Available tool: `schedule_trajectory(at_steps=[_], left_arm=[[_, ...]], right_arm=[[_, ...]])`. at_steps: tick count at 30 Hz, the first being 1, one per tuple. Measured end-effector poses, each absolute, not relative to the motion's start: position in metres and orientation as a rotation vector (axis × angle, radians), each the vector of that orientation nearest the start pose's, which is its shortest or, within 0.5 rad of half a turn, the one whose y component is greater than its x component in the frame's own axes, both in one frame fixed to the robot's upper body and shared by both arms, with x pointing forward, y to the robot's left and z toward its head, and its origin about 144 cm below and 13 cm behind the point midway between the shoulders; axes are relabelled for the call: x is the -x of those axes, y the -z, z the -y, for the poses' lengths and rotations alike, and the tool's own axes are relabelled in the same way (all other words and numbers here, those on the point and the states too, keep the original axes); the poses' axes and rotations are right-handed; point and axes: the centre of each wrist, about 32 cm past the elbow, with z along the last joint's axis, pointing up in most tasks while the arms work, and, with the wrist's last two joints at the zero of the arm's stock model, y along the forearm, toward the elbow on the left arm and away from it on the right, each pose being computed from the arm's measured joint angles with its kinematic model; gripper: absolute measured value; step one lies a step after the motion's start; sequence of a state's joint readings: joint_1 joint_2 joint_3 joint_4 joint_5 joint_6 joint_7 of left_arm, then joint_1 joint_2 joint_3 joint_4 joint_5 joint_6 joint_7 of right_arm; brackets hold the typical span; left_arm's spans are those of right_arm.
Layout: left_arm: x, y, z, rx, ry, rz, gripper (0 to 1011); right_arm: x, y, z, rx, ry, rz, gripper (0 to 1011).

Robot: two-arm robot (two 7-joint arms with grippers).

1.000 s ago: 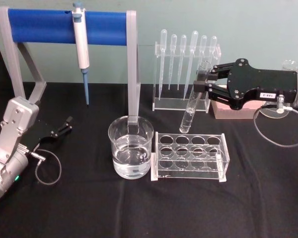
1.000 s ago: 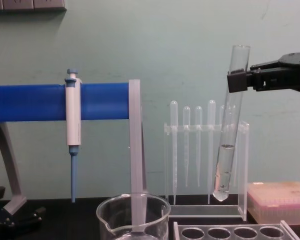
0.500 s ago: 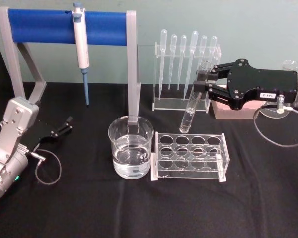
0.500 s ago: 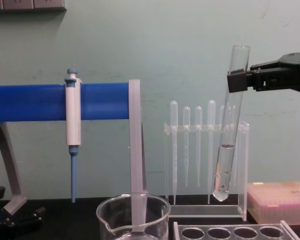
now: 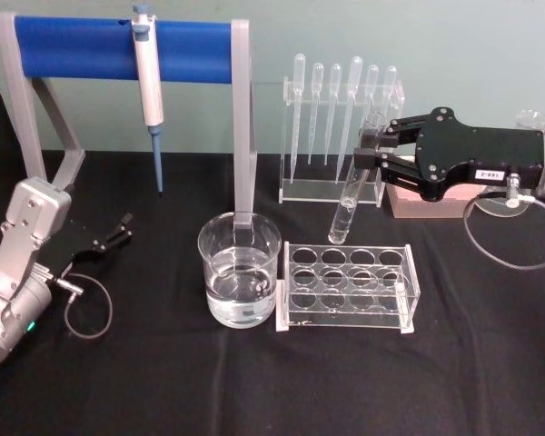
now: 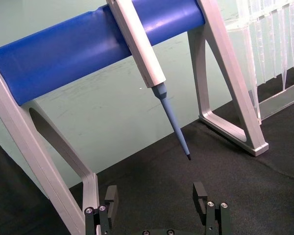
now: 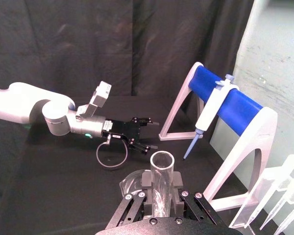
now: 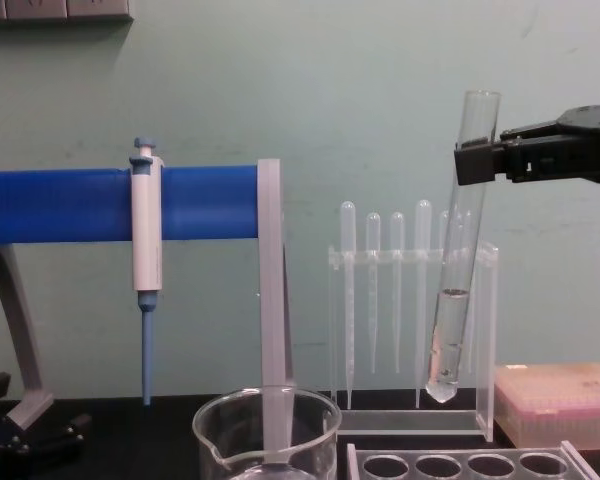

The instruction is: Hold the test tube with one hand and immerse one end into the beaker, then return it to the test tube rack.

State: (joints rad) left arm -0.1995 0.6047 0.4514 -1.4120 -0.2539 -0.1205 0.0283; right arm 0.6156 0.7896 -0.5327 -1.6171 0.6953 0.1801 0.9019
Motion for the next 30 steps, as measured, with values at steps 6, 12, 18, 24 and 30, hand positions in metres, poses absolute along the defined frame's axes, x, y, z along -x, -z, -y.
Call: schedule_trajectory(at_steps=[6, 12, 18, 24, 30], left_arm=[[-0.4886, -1.1398, -0.3097, -0.304, -1.248, 0.285, 1000], [-0.4886, -1.1398, -0.3097, -0.304, -1.248, 0.285, 1000], [-0.4886, -1.1398, -0.3097, -0.304, -1.248, 0.285, 1000], [-0.4886, -1.1398, -0.3097, -0.305, -1.248, 0.285, 1000], [-0.4886, -1.1398, -0.3097, -0.304, -1.248, 0.285, 1000]], right_arm=[[-0.5467, -1.3431, 0.3122, 0.190, 0.307, 0.174, 235], [-0.5467, -1.3431, 0.3122, 0.190, 0.307, 0.174, 236], [-0.5467, -1.3431, 0.3122, 0.190, 0.307, 0.174, 235], [-0.5467, -1.3431, 0.3122, 0.190, 0.307, 0.174, 235], [-0.5467, -1.3431, 0.3122, 0.190, 0.308, 0.174, 236]])
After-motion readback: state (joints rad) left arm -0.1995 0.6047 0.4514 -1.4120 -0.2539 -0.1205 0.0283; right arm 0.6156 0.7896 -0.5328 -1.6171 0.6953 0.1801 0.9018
